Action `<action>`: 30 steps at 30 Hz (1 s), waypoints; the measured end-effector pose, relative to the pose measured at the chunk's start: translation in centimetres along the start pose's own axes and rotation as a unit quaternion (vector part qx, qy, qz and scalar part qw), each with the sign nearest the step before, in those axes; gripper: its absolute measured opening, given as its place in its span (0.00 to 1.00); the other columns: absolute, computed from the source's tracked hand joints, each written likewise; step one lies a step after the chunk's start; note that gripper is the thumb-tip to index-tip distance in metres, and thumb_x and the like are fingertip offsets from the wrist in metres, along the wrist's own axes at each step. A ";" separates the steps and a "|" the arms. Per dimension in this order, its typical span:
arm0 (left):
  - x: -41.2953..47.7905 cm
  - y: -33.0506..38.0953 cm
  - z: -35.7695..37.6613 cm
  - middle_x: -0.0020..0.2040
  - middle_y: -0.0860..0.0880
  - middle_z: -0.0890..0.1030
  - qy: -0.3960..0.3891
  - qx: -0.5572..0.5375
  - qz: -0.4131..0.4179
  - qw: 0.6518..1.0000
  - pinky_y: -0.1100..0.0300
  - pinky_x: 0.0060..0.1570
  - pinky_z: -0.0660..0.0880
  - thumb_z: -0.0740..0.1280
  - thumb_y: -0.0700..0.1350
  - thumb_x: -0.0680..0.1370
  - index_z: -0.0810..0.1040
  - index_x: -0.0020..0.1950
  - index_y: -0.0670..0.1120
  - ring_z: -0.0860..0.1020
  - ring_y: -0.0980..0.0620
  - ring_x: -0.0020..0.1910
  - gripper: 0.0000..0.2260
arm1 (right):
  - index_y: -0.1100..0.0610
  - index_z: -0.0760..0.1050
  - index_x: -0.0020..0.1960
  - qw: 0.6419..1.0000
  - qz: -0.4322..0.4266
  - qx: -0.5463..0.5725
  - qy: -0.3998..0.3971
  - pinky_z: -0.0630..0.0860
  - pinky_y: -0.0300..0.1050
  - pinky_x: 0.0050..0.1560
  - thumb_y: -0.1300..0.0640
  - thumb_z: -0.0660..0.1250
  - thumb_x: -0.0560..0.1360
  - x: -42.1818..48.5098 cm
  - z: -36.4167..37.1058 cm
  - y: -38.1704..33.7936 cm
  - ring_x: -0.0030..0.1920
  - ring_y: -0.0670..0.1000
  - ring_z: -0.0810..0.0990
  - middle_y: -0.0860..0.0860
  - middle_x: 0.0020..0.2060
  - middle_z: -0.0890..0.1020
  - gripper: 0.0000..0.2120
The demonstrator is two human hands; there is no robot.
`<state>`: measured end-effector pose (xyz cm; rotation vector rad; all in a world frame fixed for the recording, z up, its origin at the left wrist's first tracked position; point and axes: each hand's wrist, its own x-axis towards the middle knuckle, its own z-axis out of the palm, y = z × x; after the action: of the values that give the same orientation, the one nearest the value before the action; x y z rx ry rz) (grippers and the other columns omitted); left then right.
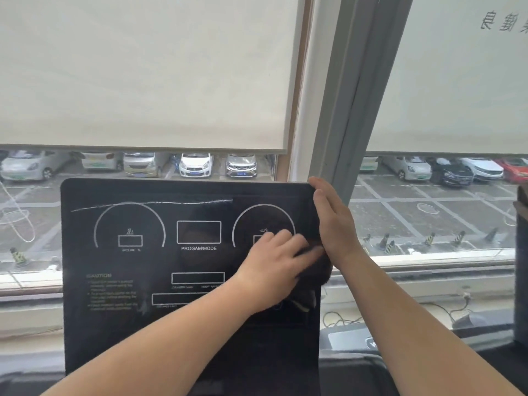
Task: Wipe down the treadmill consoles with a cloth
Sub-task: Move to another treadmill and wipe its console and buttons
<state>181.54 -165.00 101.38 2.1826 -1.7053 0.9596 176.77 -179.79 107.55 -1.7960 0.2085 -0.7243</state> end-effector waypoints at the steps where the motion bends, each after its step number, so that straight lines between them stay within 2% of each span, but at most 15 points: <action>1: -0.1 -0.7 -0.3 0.56 0.50 0.79 -0.037 0.021 0.071 0.997 0.49 0.44 0.72 0.67 0.46 0.74 0.75 0.73 0.53 0.75 0.45 0.48 0.26 | 0.38 0.75 0.67 1.000 -0.005 -0.009 0.001 0.63 0.27 0.66 0.49 0.54 0.87 0.0 0.0 0.1 0.68 0.29 0.69 0.33 0.68 0.75 0.15; 3: 0.6 -2.4 -1.2 0.57 0.51 0.79 -0.045 0.069 0.117 0.990 0.49 0.45 0.71 0.61 0.46 0.77 0.75 0.74 0.54 0.75 0.46 0.49 0.24 | 0.39 0.75 0.68 1.000 -0.009 -0.013 0.001 0.63 0.27 0.64 0.50 0.55 0.87 0.1 0.0 0.2 0.66 0.27 0.69 0.33 0.67 0.75 0.15; 7: 1.6 -2.8 -1.0 0.60 0.48 0.80 0.077 0.084 -0.112 0.987 0.47 0.47 0.71 0.70 0.46 0.76 0.75 0.74 0.52 0.79 0.42 0.52 0.25 | 0.43 0.77 0.68 1.000 -0.011 -0.013 0.011 0.68 0.37 0.70 0.53 0.57 0.86 0.2 0.0 0.3 0.67 0.31 0.72 0.33 0.66 0.77 0.15; 9: 0.3 -0.8 0.4 0.64 0.47 0.80 0.087 0.064 -0.163 0.981 0.47 0.47 0.71 0.72 0.44 0.75 0.75 0.75 0.50 0.79 0.41 0.55 0.28 | 0.45 0.77 0.70 1.000 -0.010 -0.024 0.017 0.68 0.43 0.75 0.53 0.57 0.86 0.2 0.1 0.5 0.69 0.35 0.72 0.36 0.68 0.77 0.17; 10: -0.7 0.3 1.1 0.64 0.47 0.80 0.080 0.055 -0.131 0.987 0.48 0.46 0.71 0.72 0.43 0.74 0.75 0.76 0.50 0.79 0.42 0.55 0.28 | 0.45 0.77 0.70 0.999 -0.009 -0.027 0.021 0.67 0.45 0.76 0.53 0.57 0.86 0.3 0.1 0.6 0.69 0.36 0.72 0.37 0.69 0.76 0.17; 12: -3.3 1.7 2.2 0.66 0.48 0.78 0.008 0.028 0.039 0.999 0.49 0.47 0.72 0.69 0.42 0.77 0.72 0.76 0.50 0.78 0.44 0.55 0.26 | 0.46 0.77 0.71 0.999 -0.011 -0.031 0.026 0.66 0.49 0.77 0.53 0.57 0.85 0.3 0.2 0.8 0.71 0.38 0.71 0.38 0.70 0.76 0.17; 14: -4.5 1.3 1.9 0.70 0.49 0.75 -0.092 0.021 0.202 0.975 0.50 0.51 0.72 0.65 0.42 0.80 0.69 0.78 0.53 0.76 0.46 0.60 0.25 | 0.44 0.77 0.71 0.999 -0.004 -0.027 0.027 0.66 0.51 0.77 0.51 0.57 0.84 0.3 0.3 0.9 0.72 0.39 0.71 0.38 0.71 0.76 0.18; 15: -4.3 0.6 1.7 0.70 0.49 0.75 -0.109 0.021 0.229 0.967 0.50 0.52 0.71 0.64 0.43 0.81 0.68 0.78 0.54 0.76 0.46 0.60 0.25 | 0.44 0.77 0.71 0.999 -0.002 -0.023 0.029 0.66 0.51 0.78 0.51 0.58 0.84 0.3 0.4 1.0 0.73 0.39 0.70 0.38 0.71 0.75 0.18; 17: -3.2 -0.7 1.2 0.69 0.49 0.76 -0.073 0.056 0.194 0.977 0.49 0.51 0.70 0.62 0.43 0.82 0.68 0.78 0.53 0.76 0.45 0.58 0.24 | 0.45 0.77 0.71 0.999 0.003 -0.016 0.033 0.64 0.49 0.79 0.52 0.58 0.85 0.2 0.5 0.9 0.73 0.38 0.69 0.38 0.73 0.74 0.18; 20: -1.6 -2.3 0.3 0.65 0.47 0.80 0.050 0.087 0.019 0.995 0.47 0.48 0.72 0.65 0.43 0.80 0.74 0.76 0.51 0.79 0.43 0.53 0.23 | 0.44 0.73 0.74 0.999 0.023 0.003 0.023 0.59 0.45 0.80 0.52 0.57 0.86 -0.2 0.2 0.6 0.75 0.35 0.66 0.37 0.75 0.71 0.19; 23: -2.0 -1.1 0.4 0.64 0.48 0.82 0.113 0.076 -0.121 0.983 0.47 0.44 0.72 0.70 0.44 0.75 0.78 0.73 0.51 0.80 0.42 0.49 0.25 | 0.36 0.67 0.77 0.996 0.070 0.051 0.012 0.64 0.47 0.78 0.44 0.55 0.85 -1.6 -0.2 1.8 0.75 0.38 0.67 0.34 0.75 0.69 0.21; 24: -2.7 -0.1 0.9 0.62 0.48 0.83 0.115 0.067 -0.120 0.984 0.48 0.43 0.72 0.70 0.44 0.74 0.79 0.72 0.50 0.80 0.42 0.47 0.24 | 0.33 0.67 0.75 0.991 0.114 0.064 0.019 0.68 0.49 0.75 0.41 0.55 0.84 -2.5 -0.2 2.8 0.74 0.41 0.71 0.36 0.74 0.72 0.20; 26: -4.7 1.8 2.2 0.61 0.49 0.83 0.073 0.046 -0.042 0.995 0.49 0.41 0.72 0.70 0.42 0.74 0.79 0.72 0.50 0.78 0.44 0.44 0.25 | 0.40 0.79 0.65 0.973 0.215 0.078 0.014 0.79 0.48 0.60 0.39 0.55 0.83 -5.1 -0.4 4.7 0.62 0.47 0.81 0.43 0.61 0.84 0.18; 28: -7.0 3.0 3.3 0.60 0.50 0.81 -0.015 0.039 0.066 0.997 0.50 0.44 0.71 0.69 0.42 0.76 0.76 0.73 0.52 0.76 0.45 0.46 0.25 | 0.49 0.84 0.52 0.951 0.300 0.070 -0.019 0.77 0.44 0.45 0.41 0.56 0.82 -8.0 -0.4 6.0 0.50 0.50 0.84 0.47 0.48 0.88 0.20; 30: -8.3 3.2 3.4 0.61 0.51 0.80 -0.070 0.037 0.129 0.988 0.51 0.47 0.69 0.68 0.43 0.78 0.73 0.74 0.54 0.75 0.46 0.49 0.24 | 0.49 0.85 0.50 0.940 0.330 0.072 -0.044 0.76 0.43 0.43 0.43 0.57 0.82 -10.0 -0.5 7.3 0.48 0.48 0.85 0.48 0.48 0.89 0.19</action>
<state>178.82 -161.28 93.07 2.1586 -2.0904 0.9617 170.07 -177.89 97.30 -1.4784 0.6436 -0.1715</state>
